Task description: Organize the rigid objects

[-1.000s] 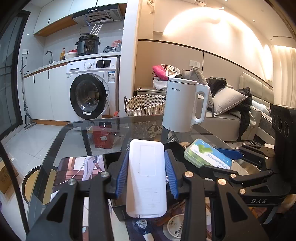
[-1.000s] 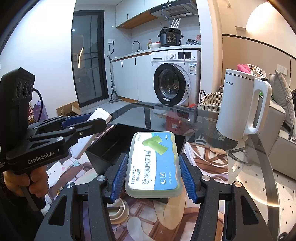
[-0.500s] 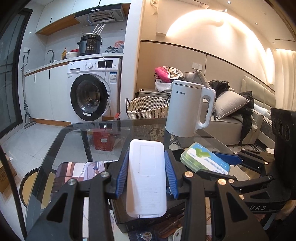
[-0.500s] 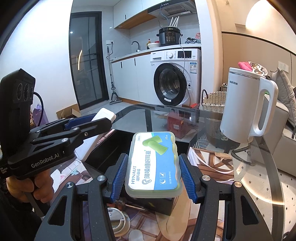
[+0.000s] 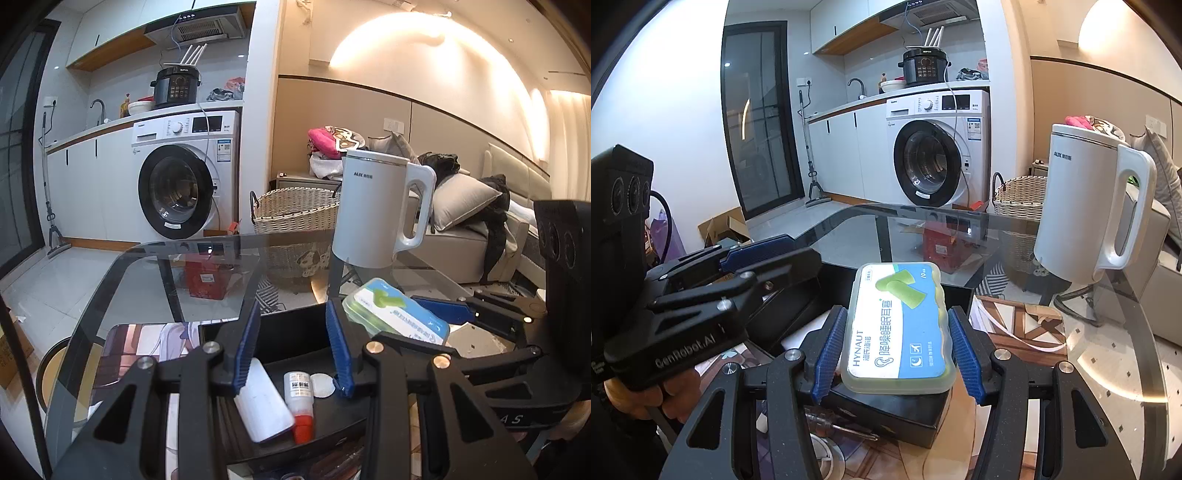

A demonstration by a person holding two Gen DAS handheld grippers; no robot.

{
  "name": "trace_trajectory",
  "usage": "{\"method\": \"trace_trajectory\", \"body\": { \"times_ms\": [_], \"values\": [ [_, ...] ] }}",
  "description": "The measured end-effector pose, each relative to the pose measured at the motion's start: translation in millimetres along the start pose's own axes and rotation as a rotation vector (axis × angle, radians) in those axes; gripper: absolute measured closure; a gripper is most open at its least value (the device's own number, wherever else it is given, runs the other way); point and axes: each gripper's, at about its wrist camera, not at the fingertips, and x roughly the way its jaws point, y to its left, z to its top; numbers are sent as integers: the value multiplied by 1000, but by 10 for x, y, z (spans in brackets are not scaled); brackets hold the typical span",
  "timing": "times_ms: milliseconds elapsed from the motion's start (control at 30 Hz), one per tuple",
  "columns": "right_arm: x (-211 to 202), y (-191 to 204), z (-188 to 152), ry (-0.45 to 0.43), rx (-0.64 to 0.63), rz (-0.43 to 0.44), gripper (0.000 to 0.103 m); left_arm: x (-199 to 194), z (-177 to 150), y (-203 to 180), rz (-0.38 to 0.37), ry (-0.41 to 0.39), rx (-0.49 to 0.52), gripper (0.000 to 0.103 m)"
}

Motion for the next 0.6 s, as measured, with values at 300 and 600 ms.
{"method": "trace_trajectory", "body": {
  "times_ms": [300, 600],
  "values": [
    [111, -28, -20, 24, -4, 3, 46, 68, -39, 47, 11, 39, -4, 67],
    [47, -2, -2, -2, -18, -8, 31, 26, -56, 148, 13, 65, -32, 45]
  ]
}}
